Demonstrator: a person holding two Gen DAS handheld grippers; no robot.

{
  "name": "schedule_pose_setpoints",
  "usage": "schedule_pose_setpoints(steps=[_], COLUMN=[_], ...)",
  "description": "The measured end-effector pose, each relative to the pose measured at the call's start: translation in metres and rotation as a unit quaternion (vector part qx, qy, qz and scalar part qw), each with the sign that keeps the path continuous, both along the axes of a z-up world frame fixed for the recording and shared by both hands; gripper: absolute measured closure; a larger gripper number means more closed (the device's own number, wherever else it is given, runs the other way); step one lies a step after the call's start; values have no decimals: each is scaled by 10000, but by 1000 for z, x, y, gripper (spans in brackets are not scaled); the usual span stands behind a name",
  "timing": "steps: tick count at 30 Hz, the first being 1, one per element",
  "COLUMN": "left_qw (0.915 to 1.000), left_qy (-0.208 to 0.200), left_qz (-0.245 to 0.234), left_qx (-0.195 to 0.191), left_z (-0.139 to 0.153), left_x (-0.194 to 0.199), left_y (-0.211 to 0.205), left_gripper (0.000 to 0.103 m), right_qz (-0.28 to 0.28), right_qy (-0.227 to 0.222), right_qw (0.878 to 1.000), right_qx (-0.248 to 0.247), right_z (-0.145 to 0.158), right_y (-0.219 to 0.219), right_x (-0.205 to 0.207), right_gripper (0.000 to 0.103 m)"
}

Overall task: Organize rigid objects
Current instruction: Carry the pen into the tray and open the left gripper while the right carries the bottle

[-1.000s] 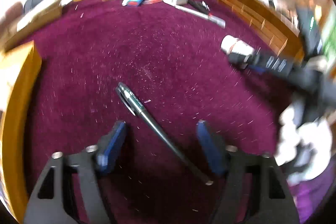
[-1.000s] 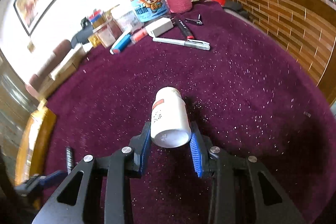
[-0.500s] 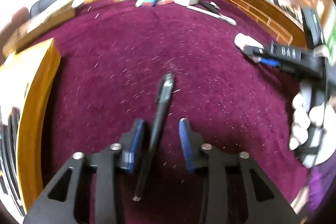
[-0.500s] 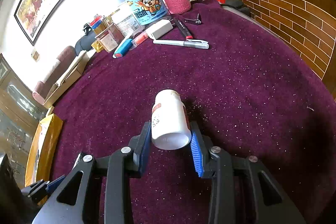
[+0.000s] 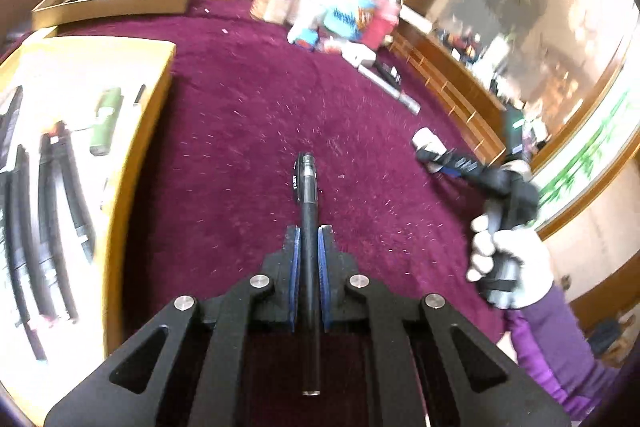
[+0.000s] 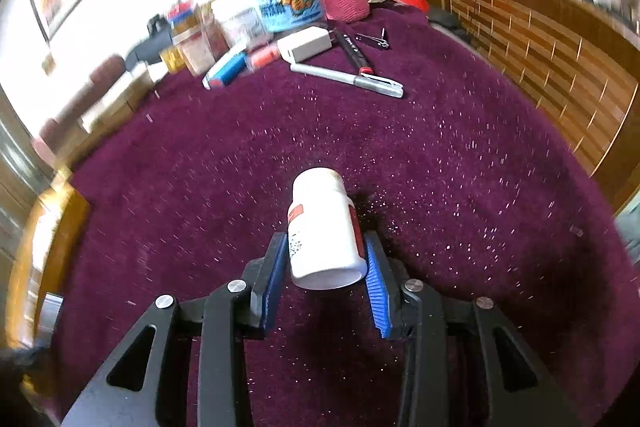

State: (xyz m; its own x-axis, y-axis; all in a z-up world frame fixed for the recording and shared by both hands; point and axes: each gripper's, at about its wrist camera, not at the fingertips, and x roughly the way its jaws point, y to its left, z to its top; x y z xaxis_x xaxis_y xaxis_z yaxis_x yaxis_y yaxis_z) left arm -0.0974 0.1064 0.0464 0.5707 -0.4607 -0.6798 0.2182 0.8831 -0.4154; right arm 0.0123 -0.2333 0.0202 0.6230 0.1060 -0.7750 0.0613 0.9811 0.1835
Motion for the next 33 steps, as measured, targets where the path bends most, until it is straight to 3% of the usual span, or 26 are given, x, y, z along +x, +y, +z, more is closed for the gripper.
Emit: schedule_pose_setpoints(steps=[2, 6, 9, 13, 18, 26, 30, 33], left_qw=[9997, 9980, 9944, 9856, 9744, 9721, 9736, 9748], left_qy=[-103, -267, -355, -319, -107, -115, -268, -420], left_qz=[119, 482, 970, 1655, 2242, 2345, 2254, 2104], left_qx=[-170, -310, -239, -149, -97, -31, 220, 613], left_z=[9, 20, 25, 21, 4, -7, 2, 12], left_x=[-9, -25, -36, -47, -52, -57, -61, -62], left_y=[17, 55, 96, 150, 193, 205, 189, 167], left_gripper=[97, 97, 97, 97, 97, 97, 97, 97], right_qz=[36, 95, 150, 302, 728, 1662, 2095, 2329], right_qy=[83, 204, 276, 273, 175, -89, -98, -75], right_qw=[9992, 9976, 9985, 9990, 9951, 9817, 9710, 9642], right_qx=[-390, -658, -453, 197, 650, 921, 1150, 1266], right_z=[0, 1, 4, 13, 30, 62, 66, 63], right_y=[11, 16, 14, 19, 53, 129, 165, 187], right_x=[4, 7, 3, -5, -18, -44, -56, -63], right_gripper=[69, 73, 73, 73, 73, 73, 72, 72])
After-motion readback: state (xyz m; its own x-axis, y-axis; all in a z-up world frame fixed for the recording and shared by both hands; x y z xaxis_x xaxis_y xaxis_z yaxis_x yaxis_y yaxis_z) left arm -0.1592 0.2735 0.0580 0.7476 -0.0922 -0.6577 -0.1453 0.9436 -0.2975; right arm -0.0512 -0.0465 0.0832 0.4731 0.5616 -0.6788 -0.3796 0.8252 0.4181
